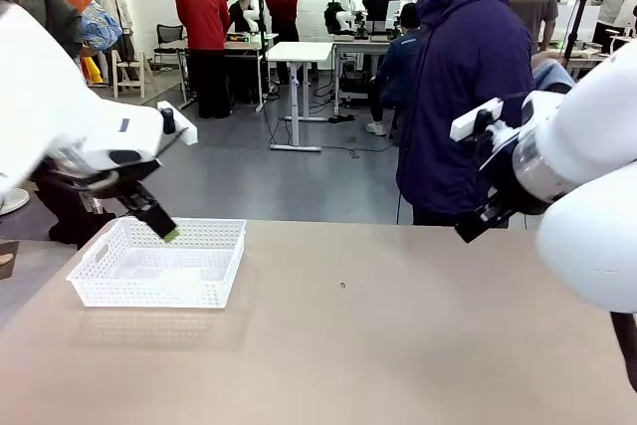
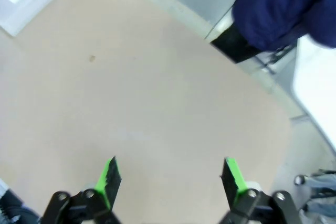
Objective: Clean and organize the cups into the basket.
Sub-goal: Pick up the Organizing basket and move it to the center of the table, then pick up the Reusable plastic cup from the right side of the table and place it inside the Organizing basket.
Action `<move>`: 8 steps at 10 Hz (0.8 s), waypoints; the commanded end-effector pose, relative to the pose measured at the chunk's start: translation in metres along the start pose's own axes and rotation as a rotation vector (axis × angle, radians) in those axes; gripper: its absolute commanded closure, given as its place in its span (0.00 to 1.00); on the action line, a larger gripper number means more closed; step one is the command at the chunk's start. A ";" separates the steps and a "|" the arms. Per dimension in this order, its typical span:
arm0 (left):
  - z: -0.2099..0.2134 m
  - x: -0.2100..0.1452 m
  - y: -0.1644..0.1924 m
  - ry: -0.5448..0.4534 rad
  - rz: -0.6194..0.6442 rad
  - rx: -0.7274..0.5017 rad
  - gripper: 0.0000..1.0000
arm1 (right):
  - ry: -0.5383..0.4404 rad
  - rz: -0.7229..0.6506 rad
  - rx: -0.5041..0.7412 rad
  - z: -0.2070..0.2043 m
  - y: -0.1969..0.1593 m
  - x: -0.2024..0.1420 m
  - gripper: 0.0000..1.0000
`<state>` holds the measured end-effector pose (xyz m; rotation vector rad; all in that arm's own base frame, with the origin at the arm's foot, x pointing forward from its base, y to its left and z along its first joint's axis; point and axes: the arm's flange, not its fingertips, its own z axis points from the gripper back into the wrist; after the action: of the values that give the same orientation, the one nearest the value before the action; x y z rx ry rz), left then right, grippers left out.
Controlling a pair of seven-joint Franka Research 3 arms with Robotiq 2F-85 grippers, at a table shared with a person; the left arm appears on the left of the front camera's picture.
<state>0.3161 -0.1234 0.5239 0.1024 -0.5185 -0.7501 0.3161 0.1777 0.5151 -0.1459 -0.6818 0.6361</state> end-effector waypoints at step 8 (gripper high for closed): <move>0.038 -0.025 0.045 -0.158 0.276 -0.622 0.00 | -0.049 -0.369 0.581 0.032 -0.029 -0.020 0.00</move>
<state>0.2995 -0.0952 0.5473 -0.1956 -0.5024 -0.7429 0.2942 0.1644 0.5374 0.0933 -0.6301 0.5674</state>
